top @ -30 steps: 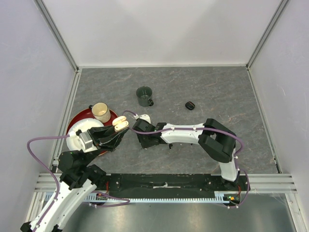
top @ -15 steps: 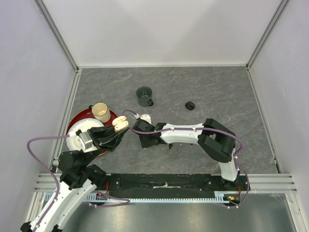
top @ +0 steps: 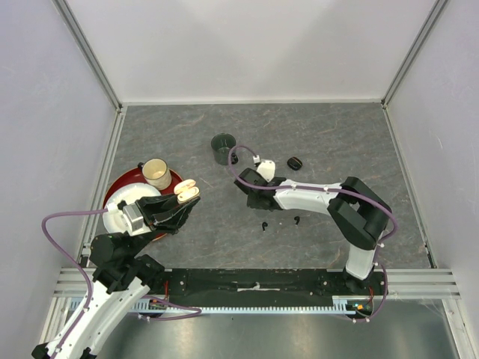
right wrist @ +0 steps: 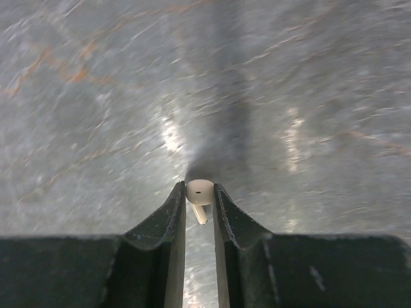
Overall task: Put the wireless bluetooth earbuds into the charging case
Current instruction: Pick up the earbud from the center of the board.
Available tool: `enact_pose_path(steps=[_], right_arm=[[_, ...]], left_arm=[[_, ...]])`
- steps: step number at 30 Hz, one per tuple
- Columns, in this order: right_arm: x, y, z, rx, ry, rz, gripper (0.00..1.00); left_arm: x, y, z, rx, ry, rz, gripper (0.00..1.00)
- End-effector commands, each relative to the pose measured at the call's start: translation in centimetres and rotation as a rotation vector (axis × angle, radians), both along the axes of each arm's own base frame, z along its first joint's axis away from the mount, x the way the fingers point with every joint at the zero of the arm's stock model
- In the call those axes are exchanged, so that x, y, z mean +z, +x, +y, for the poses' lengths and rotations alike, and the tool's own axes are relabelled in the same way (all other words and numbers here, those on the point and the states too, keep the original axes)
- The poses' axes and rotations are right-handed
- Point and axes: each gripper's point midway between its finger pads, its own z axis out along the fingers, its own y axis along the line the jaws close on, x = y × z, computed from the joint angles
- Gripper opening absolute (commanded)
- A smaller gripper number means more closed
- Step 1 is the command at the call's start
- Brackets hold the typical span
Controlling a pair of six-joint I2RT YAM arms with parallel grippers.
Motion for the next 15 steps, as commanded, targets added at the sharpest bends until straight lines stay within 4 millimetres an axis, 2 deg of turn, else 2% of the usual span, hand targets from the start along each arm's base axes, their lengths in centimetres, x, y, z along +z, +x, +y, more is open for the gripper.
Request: enact_pose_path(steps=[1,6,11,15], right_arm=[[1.0,1.9,-2.6,-0.193,0.035,-0.083,0.22],[-0.4,1.6,-2.8,-0.216,0.066,-0.053,0.27],[-1.0,1.0,-3.0,-0.176,0.044,-0.033,0.45],[-0.7,0.9,-3.5,-0.144,0.024,-0.043,0.5]], left_arm=[[1.3,-0.1,0.6,0.028,-0.02,-0.038,0.02],[1.5,-0.2,0.7,0.026,-0.024,-0.041,0.02],[1.4,-0.2,0.7,0.029,-0.026,-0.04,0.02],[1.3,-0.1,0.6,0.028,-0.022,-0.038,0.02]])
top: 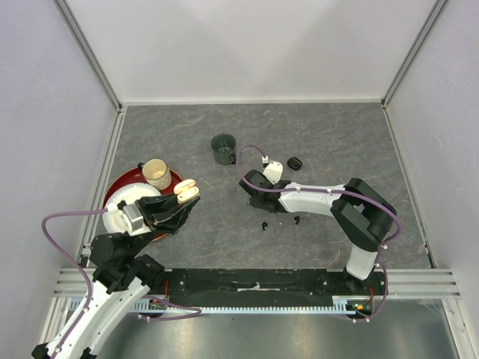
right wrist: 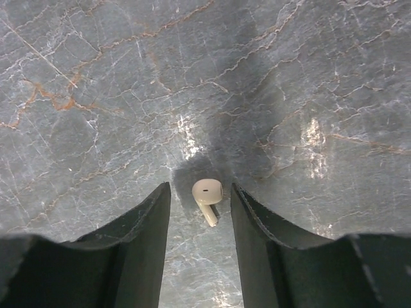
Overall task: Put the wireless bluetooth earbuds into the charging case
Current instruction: Pick up the earbud from the center of the board.
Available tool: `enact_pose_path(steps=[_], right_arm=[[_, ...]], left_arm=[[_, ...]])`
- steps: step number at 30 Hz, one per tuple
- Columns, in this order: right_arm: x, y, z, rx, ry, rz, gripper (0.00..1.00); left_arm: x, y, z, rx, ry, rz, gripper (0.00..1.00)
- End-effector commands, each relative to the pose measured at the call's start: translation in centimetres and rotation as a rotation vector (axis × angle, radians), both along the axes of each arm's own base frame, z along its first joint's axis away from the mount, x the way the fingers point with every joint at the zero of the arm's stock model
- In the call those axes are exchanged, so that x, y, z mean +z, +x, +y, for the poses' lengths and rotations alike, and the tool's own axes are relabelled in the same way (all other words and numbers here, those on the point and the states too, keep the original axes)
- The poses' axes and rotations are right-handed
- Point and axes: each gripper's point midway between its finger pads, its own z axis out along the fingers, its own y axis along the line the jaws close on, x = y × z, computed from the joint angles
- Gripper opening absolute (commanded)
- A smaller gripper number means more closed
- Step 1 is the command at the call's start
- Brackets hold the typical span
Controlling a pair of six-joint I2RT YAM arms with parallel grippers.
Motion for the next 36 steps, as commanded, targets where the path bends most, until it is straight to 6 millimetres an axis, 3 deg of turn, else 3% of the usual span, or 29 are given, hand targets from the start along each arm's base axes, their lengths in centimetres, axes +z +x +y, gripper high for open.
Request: enact_pose_path(steps=[1,11,23,36], right_arm=[[-0.3,-0.9,-1.3,0.056,-0.061,0.011,0.51],[0.2,-0.6,-0.3,0.279,-0.147,0.003,0.51],[-1.3,-0.6,0.6,0.278,-0.131,0.047,0.45],[-2.1,-1.0,-0.5,0.252,-0.159,0.086,0.34]], left_arm=[[1.3,-0.2,0.6,0.026,-0.02,-0.038,0.02],[1.1,-0.1,0.6,0.026,-0.019,-0.033,0.02],[1.0,-0.1,0.6,0.029,-0.015,-0.029,0.02],[0.8,0.0,0.7,0.036,-0.017,-0.025,0.02]])
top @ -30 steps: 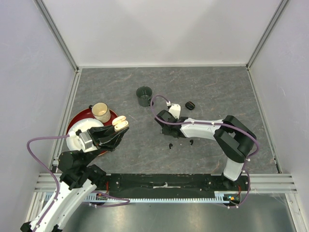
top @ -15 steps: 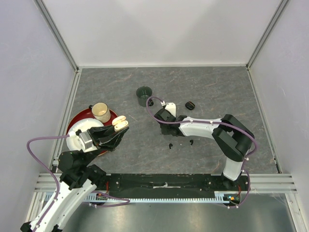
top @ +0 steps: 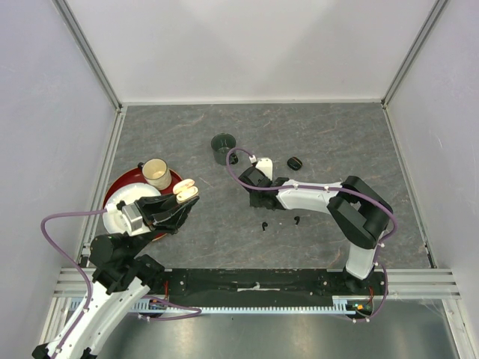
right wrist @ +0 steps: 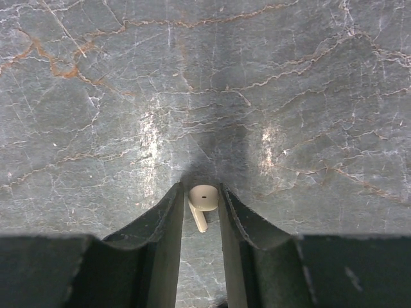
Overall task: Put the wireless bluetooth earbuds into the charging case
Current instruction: Pick up the earbud from the center of the board.
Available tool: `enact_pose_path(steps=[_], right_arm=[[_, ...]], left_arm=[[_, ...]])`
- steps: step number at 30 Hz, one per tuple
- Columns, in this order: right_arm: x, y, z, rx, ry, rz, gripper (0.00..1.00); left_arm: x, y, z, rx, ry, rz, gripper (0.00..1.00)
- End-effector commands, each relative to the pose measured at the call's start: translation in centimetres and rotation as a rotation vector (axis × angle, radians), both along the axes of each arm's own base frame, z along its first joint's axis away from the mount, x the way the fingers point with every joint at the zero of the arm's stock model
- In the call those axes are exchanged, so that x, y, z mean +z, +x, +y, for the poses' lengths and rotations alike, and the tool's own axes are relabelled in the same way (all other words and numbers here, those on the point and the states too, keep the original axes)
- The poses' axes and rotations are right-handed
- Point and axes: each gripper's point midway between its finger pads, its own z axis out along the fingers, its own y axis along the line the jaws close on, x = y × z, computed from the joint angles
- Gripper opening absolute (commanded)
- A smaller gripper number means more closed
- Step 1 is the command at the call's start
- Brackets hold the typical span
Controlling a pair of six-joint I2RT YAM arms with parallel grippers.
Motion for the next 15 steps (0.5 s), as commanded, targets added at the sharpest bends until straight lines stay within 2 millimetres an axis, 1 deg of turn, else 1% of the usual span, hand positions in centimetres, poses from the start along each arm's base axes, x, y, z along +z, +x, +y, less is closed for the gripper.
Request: enact_pose_path(steps=[1,10,11,12,14,15], right_arm=[[-1.71,-1.13,-0.79,-0.009,-0.035,0.066,0.34],[-1.53,-1.33,-0.94,-0.01,-0.032,0.069,0.29],[-1.54,-1.33,-0.94,-0.01,-0.03,0.071,0.27],[-1.5,-1.31,-0.89,-0.007,-0.03,0.071,0.24],[-1.3,-1.28,-0.82,-0.005,-0.026,0.069,0.22],[-1.12,-1.23,-0.81,-0.004,-0.025,0.064,0.17]], left_arm=[[0.75,-0.07,0.51,0.025,-0.011,-0.027,0.02],[0.68,-0.07,0.47,0.022,-0.011,-0.024,0.02],[0.66,-0.12,0.46,0.02,-0.011,-0.024,0.02],[0.66,-0.12,0.46,0.02,-0.011,-0.024,0.02],[0.7,-0.13,0.5,0.021,-0.013,-0.024,0.02],[0.67,-0.1,0.48,0.021,-0.012,-0.022,0.02]])
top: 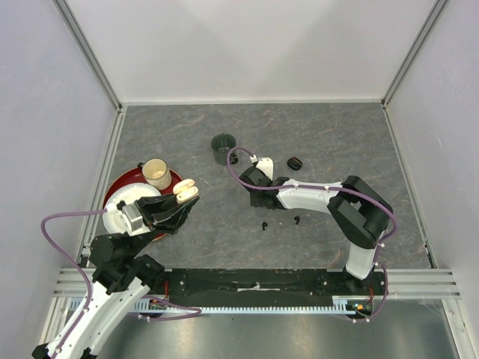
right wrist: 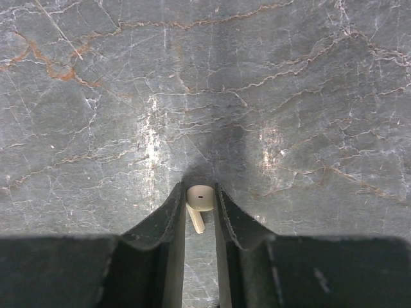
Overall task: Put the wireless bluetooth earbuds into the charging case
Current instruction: Pick up the earbud from the center of the board.
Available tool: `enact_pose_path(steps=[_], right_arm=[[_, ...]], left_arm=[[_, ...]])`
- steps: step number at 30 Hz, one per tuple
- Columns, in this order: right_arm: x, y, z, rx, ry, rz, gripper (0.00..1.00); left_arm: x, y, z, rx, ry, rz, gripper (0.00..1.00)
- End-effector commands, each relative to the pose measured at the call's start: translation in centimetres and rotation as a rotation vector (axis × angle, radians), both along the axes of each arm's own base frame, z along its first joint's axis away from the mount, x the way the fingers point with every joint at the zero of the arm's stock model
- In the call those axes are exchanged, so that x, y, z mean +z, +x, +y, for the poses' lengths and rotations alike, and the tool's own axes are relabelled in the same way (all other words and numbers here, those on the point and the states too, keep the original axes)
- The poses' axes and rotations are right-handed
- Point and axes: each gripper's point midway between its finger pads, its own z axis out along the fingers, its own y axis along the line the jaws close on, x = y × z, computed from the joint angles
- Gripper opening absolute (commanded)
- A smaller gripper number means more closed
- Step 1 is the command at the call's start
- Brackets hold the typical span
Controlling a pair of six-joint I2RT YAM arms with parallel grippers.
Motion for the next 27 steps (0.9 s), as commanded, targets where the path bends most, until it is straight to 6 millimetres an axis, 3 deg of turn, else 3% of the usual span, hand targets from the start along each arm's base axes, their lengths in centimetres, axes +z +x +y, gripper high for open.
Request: enact_pose_path(steps=[1,5,11,14,23,27], right_arm=[[-0.7,-1.1,-0.6,0.005,-0.018,0.052,0.14],[2.1,-0.3,-0.2,-0.007,0.033,-0.009,0.08],[10.1,1.1,0.5,-0.033,0.239,-0.222,0.02],[14.5,0.9,0.5,-0.03,0.373,-0.337,0.0],[28.1,-2.3,-0.1,0.036,0.725,-0.709,0.0],[32.5,-4.6,-0.5,0.087,0.785,-0.884,0.0]], left_arm=[[0.7,-0.1,0.4,0.019,-0.013,-0.025,0.02],[0.7,0.0,0.4,0.022,-0.011,-0.023,0.02],[0.4,0.4,0.4,0.028,-0.016,-0.004,0.02],[0.2,0.7,0.3,0.03,-0.019,0.008,0.02],[-0.3,1.6,-0.4,0.013,-0.037,0.041,0.02],[-0.7,2.1,-0.8,0.007,-0.043,0.058,0.02]])
